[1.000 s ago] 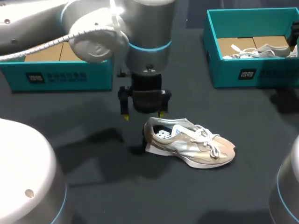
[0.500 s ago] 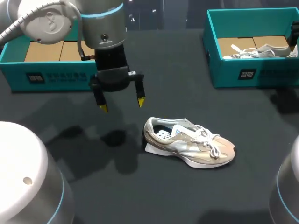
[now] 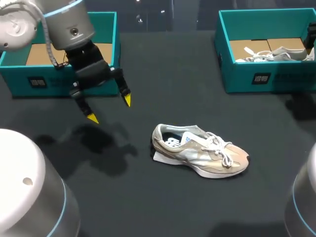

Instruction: Take the shoe out of the shoebox, open the shoe tongue, remove and reinsert the insole, then place the shoe into the shoebox

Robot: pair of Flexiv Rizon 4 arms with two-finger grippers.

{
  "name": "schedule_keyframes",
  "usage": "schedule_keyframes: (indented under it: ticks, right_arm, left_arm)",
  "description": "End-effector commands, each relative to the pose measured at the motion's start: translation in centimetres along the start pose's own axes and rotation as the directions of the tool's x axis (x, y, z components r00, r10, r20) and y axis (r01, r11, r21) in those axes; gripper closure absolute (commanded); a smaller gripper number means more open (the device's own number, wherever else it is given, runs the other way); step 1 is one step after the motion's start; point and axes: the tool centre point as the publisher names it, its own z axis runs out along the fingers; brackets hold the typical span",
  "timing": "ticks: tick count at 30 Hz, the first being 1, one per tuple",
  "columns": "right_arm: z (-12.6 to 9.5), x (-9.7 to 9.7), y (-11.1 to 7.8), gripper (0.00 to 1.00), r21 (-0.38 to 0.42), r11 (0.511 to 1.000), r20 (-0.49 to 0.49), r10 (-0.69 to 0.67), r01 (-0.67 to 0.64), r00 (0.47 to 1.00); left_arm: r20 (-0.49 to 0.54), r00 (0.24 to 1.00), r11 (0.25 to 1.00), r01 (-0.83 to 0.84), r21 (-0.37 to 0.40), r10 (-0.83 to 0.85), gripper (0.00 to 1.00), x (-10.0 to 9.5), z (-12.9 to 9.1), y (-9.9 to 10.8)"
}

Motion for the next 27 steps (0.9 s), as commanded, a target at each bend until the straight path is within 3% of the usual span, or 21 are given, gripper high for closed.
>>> schedule_keyframes:
  ticks: [1,6,12,18,27]
  right_arm:
    - [0.0,0.0,-0.1,0.00,-0.002,1.000,0.001,0.000,0.000,1.000]
    - [0.0,0.0,-0.1,0.00,-0.002,1.000,0.001,0.000,0.000,1.000]
    - [0.0,0.0,-0.1,0.00,-0.002,1.000,0.001,0.000,0.000,1.000]
    - [0.0,0.0,-0.1,0.00,-0.002,1.000,0.001,0.000,0.000,1.000]
    - [0.0,0.0,-0.1,0.00,-0.002,1.000,0.001,0.000,0.000,1.000]
  left_arm:
    - [0.188,0.977,0.987,0.073,0.145,-0.100,0.00,0.4,0.2,0.8]
    - [0.188,0.977,0.987,0.073,0.145,-0.100,0.00,0.4,0.2,0.8]
    - [0.271,0.904,0.903,0.220,0.369,-0.331,0.00,1.6,2.1,2.2]
    - [0.320,0.784,0.795,0.331,0.508,-0.532,0.00,2.1,4.2,2.8]
    - [0.318,0.771,0.784,0.348,0.514,-0.551,0.00,2.1,4.3,2.8]
